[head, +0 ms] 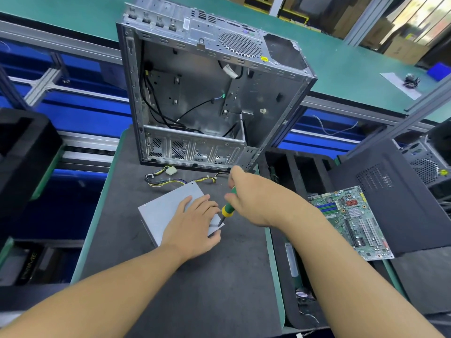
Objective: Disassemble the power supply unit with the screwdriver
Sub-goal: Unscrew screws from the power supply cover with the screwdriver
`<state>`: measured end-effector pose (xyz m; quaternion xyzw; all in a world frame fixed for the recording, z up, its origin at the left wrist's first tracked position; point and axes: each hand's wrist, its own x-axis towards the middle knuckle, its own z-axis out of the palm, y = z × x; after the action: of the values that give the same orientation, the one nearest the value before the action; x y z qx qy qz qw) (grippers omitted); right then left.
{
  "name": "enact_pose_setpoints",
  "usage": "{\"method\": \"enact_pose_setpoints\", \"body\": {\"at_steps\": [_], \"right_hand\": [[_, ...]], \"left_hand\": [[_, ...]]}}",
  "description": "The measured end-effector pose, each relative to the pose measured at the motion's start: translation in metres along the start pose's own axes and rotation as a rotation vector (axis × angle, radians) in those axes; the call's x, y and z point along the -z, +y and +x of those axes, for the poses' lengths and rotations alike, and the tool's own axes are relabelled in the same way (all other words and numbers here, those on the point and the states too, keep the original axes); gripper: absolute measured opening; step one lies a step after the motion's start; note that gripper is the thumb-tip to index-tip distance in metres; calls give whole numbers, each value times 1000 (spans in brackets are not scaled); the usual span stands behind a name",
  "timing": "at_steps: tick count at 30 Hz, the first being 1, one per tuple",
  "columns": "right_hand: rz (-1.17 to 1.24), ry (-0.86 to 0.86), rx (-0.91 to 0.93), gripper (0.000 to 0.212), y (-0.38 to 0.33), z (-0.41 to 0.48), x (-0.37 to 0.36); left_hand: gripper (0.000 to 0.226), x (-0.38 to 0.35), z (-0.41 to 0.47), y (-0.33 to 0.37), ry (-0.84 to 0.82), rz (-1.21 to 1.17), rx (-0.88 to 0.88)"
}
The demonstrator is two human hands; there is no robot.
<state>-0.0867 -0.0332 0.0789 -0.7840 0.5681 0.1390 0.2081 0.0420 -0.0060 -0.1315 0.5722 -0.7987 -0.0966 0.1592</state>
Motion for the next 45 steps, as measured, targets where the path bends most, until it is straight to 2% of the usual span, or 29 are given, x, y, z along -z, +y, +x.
{"method": "enact_pose_setpoints", "body": {"at_steps": [4, 7, 10, 13, 15, 17, 25, 28, 31, 33, 38, 41, 45], "right_hand": [[61, -116, 11, 18, -5, -2, 2], [41, -35, -83, 26, -7, -2, 1], [-84, 65, -127, 37, -7, -2, -3], [-68, 68, -53, 25, -4, -1, -5], [-7, -36, -29, 19, -2, 0, 0], [29, -120, -37, 26, 0, 1, 4], [-17, 102, -73, 27, -4, 3, -6], [6, 29, -33, 16, -4, 4, -2], [62, -89, -11, 27, -6, 3, 5], [58, -77, -26, 27, -8, 1, 5], [-18, 96, -84, 17, -8, 3, -5], [34, 27, -38, 9, -6, 4, -2], [41, -53, -37, 23, -7, 3, 1]], "left_hand": [[52, 0, 0, 0, -12, 33, -3], [47, 1, 1, 0, -16, 30, -14], [50, -1, 0, -1, -31, 18, 2], [53, -1, 0, -1, -22, 19, 6], [53, -2, 0, -1, -18, 20, 5], [52, -1, 1, -1, -26, 29, 4], [50, -1, 0, 0, -41, 32, 21], [47, -1, 0, 0, -16, 28, 14], [44, -2, 0, 0, 1, 27, 3], [48, -2, 1, 0, -9, 31, 2], [49, -1, 0, 0, -1, 27, 4], [46, -1, 0, 0, 23, 19, 4], [44, -1, 1, 1, 45, 49, -7]]}}
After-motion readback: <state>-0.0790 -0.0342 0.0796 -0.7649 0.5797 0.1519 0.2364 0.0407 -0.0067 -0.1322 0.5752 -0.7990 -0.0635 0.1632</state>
